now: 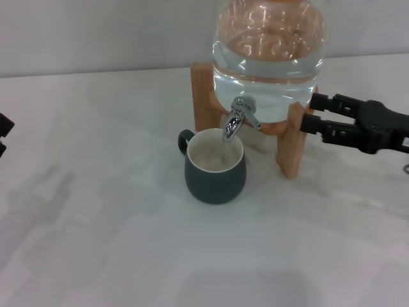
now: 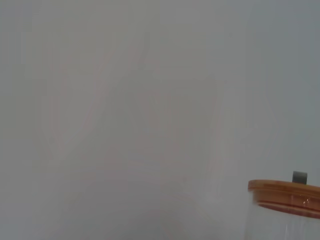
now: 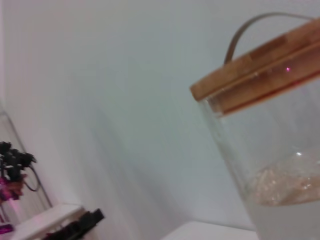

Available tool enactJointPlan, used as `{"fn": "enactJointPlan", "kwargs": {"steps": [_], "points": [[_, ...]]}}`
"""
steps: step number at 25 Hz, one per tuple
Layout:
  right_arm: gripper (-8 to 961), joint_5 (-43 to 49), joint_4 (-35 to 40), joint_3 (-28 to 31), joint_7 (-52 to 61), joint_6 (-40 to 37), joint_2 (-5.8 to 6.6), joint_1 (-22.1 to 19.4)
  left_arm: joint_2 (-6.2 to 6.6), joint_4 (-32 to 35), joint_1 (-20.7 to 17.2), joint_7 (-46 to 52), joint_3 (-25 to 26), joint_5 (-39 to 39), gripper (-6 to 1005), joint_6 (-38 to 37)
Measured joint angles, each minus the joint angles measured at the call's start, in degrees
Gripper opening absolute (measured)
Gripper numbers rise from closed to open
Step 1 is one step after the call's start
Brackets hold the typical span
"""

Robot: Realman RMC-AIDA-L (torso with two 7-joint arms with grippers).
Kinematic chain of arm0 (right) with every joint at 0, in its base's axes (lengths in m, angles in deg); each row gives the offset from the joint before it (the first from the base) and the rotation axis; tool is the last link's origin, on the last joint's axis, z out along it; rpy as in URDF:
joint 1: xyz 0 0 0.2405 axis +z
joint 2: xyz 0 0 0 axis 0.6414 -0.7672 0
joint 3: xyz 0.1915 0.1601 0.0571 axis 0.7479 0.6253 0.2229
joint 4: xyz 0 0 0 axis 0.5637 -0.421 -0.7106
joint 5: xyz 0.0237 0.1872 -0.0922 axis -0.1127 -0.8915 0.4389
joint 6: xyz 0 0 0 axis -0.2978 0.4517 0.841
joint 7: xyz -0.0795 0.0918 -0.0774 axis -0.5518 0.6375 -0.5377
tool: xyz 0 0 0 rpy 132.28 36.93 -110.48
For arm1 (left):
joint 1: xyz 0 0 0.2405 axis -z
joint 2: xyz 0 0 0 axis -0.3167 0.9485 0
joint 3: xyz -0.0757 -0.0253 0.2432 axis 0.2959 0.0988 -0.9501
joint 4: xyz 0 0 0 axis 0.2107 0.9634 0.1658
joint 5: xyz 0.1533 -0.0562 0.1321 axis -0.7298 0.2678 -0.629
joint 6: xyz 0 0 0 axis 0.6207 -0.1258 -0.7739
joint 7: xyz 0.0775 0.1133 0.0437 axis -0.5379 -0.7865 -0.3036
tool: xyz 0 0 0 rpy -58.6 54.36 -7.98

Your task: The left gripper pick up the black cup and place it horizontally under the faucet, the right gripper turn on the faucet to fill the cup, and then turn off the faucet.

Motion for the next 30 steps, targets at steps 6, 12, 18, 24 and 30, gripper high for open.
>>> {"fn": "enactJointPlan", "kwargs": {"steps": [6,12,18,24,30], "points": [[842,-0.36,-0.28,0.48,0.38,7.34,0.16,-0.45,0.06,0.01,0.24,0.26,0.0,-0.01,388,-0.66],[842,1.22,0.16,-2.3,0.92,8.7,-2.3,-0.41,0.01,-0.35,0.3,0.25,-0.01,0.05,388,-0.85],[841,1.05,-0.09,-6.56,0.55,7.03,-2.57,0.82,-0.07,-0.5,0.32,0.25,-0.29,0.51,388,-0.62],[841,0.7,-0.28,-7.22,0.24,5.17,-2.67,0.88,-0.2,-0.54,0.32,0.25,-0.36,0.55,388,-0.3],[841,-0.49,-0.29,-8.89,0.21,3.88,-2.75,1.14,-0.29,-0.59,0.32,0.16,-0.35,0.59,388,-0.21]]}}
